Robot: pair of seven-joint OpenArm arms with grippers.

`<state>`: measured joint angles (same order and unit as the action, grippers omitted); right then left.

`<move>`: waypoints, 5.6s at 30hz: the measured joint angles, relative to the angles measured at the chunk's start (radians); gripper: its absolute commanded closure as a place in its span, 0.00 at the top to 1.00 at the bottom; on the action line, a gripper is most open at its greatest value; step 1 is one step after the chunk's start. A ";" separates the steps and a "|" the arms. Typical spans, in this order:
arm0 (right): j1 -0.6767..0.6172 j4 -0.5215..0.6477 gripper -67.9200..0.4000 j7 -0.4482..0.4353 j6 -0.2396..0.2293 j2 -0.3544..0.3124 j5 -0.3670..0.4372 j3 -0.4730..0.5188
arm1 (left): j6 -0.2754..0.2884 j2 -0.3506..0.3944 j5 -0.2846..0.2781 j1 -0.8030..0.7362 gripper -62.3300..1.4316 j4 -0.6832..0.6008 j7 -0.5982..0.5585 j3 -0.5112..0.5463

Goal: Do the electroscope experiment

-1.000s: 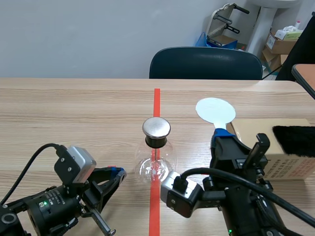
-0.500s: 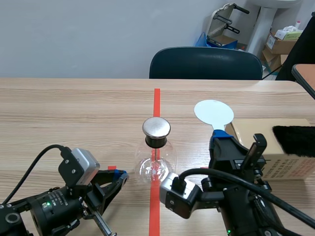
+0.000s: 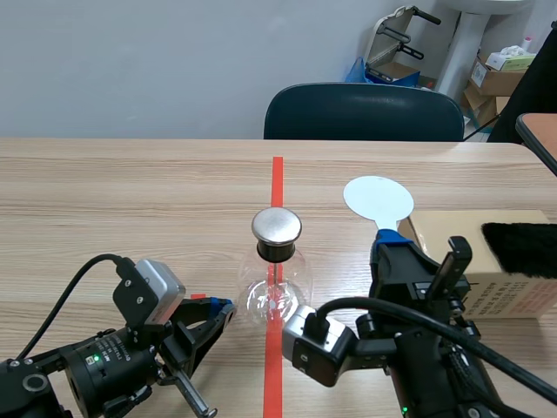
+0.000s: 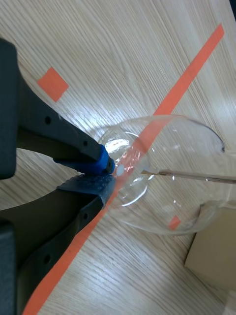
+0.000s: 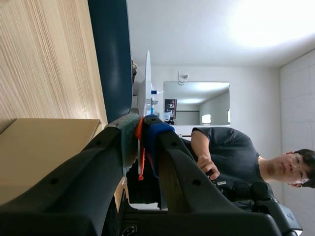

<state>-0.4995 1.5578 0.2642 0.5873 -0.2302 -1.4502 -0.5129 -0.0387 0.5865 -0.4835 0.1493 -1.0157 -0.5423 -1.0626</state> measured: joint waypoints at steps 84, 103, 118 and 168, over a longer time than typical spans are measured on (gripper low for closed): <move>0.000 0.000 0.02 -0.001 0.000 0.000 0.000 0.000 | -0.006 -0.035 0.003 -0.002 0.06 0.000 0.008 0.000; 0.000 0.000 0.02 -0.085 0.000 -0.017 0.000 0.000 | -0.006 -0.035 0.008 -0.003 0.06 0.000 -0.004 0.000; 0.000 0.068 0.02 -0.327 -0.072 -0.050 0.021 0.001 | -0.006 -0.035 0.008 -0.003 0.07 0.000 -0.008 0.000; -0.025 0.068 0.02 -0.145 -0.071 -0.050 0.006 0.001 | -0.006 -0.035 0.008 -0.003 0.07 0.000 0.000 0.000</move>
<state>-0.5247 1.6253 0.1196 0.5159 -0.2802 -1.4441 -0.5121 -0.0448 0.5514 -0.4759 0.1467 -1.0157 -0.5423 -1.0626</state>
